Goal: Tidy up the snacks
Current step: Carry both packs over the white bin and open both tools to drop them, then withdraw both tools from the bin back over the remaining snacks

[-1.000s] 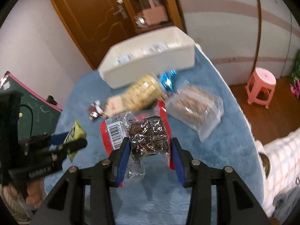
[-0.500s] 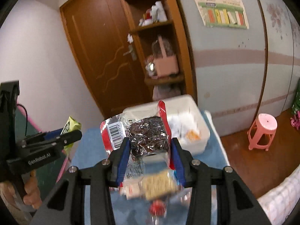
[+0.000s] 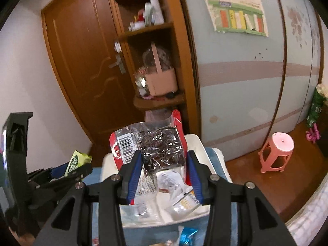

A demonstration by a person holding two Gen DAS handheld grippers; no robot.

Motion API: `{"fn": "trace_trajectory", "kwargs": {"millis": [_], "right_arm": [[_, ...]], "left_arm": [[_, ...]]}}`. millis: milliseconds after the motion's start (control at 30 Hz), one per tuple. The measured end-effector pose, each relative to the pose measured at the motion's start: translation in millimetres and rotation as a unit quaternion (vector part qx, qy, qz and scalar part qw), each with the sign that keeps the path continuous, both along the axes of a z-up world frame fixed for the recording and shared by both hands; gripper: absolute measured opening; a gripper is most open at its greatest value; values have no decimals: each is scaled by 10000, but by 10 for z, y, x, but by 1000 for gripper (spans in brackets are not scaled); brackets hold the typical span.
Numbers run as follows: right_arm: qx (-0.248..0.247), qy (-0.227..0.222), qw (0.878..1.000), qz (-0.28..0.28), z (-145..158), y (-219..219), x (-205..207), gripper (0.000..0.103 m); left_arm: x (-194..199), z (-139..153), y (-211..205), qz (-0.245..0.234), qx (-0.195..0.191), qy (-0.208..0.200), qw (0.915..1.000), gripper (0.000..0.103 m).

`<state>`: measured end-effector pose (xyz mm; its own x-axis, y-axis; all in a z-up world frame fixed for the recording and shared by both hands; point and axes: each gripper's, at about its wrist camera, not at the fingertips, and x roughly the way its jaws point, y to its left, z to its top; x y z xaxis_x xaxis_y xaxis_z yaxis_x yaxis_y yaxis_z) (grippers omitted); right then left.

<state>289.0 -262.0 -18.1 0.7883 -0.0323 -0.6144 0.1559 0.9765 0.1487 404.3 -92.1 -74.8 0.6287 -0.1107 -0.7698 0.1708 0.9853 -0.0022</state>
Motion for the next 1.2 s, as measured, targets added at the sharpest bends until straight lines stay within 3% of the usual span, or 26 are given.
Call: {"fn": "trace_trajectory", "kwargs": {"millis": [100,133,167,200,233,367,400,667,1200], "right_arm": [[-149,381,9990,156,-271,68,247,46],[-191,526,9983,188,-361,89,299,46],[-200,645,9975,220,-436,100,332,47],[-160,761,9965,290,-513,109,360,48],[-74,843,9957,386,-597,111,374,51],[130,845,9955,411,-744,78,324,73],[164,823,9956,410,-751,68,311,74],[244,697,9961,489,-622,137,66,74],[-255,492,9967,593,-99,357,-943,74]], "left_arm": [[116,-284,-57,75,57,214,9997,45],[164,-356,-74,49,15,309,9995,55],[196,-418,-70,-14,-41,422,9991,79],[181,-456,-70,-16,-59,492,9988,90],[174,-484,-57,73,-7,465,9989,93],[121,-568,-1,82,180,537,9984,94],[111,-580,17,103,193,543,9983,94],[-89,-484,244,156,49,500,9986,94],[-1319,517,557,-308,-118,-320,9989,94]]}}
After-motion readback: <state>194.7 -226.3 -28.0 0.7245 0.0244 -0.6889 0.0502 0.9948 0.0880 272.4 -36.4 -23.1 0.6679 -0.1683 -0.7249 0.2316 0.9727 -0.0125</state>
